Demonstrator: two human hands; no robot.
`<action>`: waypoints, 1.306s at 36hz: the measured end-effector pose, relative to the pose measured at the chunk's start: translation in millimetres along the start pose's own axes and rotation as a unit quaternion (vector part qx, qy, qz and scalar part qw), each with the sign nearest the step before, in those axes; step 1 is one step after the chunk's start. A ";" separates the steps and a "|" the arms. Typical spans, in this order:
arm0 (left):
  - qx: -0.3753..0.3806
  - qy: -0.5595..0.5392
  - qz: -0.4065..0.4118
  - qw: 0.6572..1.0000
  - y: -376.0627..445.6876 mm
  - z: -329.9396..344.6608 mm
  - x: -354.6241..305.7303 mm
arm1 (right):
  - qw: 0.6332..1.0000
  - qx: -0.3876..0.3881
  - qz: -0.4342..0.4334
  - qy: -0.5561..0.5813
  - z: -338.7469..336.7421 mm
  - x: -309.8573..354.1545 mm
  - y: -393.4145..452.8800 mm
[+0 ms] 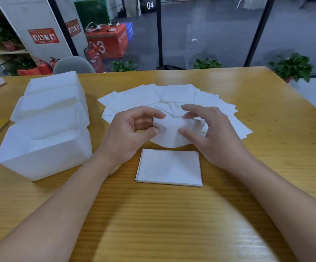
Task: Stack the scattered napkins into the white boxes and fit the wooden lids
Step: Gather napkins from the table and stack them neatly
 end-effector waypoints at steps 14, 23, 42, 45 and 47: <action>0.006 0.193 0.023 0.981 5.6 -4.5 2.0 | 0.997 0.029 -0.032 0.066 9.4 5.1 -5.0; -0.012 0.166 0.036 0.985 3.4 -4.0 2.5 | 0.996 0.014 0.008 0.083 5.0 -5.1 0.0; 0.201 0.083 -0.137 0.966 -7.0 -1.7 14.1 | 0.964 0.190 0.107 0.154 8.7 -14.4 0.7; 0.227 0.119 -0.145 0.956 -10.1 1.4 16.4 | 0.969 0.203 0.099 0.101 12.7 -14.2 -1.9; 0.231 0.126 -0.150 0.953 -10.6 2.6 18.5 | 0.970 0.214 0.094 0.073 17.3 -14.2 -4.9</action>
Point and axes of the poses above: each hand's wrist, its own y-axis towards the middle knuckle, its own z-axis out of the palm, x = y × z, the point moved 8 cm from there along y, towards the middle knuckle, and after that the axes turned 8 degrees about z, right-handed, at the moved point
